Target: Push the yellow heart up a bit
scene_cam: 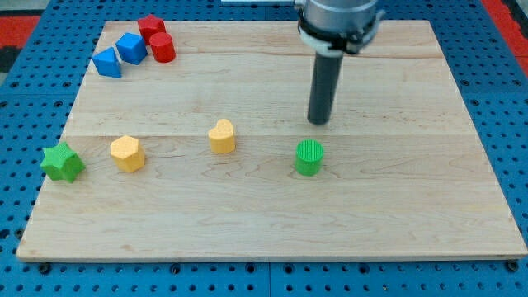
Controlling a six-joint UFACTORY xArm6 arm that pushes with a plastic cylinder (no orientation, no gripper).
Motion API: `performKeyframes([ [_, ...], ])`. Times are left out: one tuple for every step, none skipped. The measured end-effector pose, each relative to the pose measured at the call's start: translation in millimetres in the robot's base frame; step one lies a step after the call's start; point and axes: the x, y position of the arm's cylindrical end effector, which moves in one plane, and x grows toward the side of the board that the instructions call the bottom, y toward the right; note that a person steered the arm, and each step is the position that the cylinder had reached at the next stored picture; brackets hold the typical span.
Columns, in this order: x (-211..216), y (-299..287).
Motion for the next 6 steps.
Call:
performKeyframes([
  [-4.7,-90.7],
  [25.5,-123.6],
  [74.4,-112.2],
  [57.6,-112.2],
  [49.5,-76.2],
  [101.3,-53.9],
])
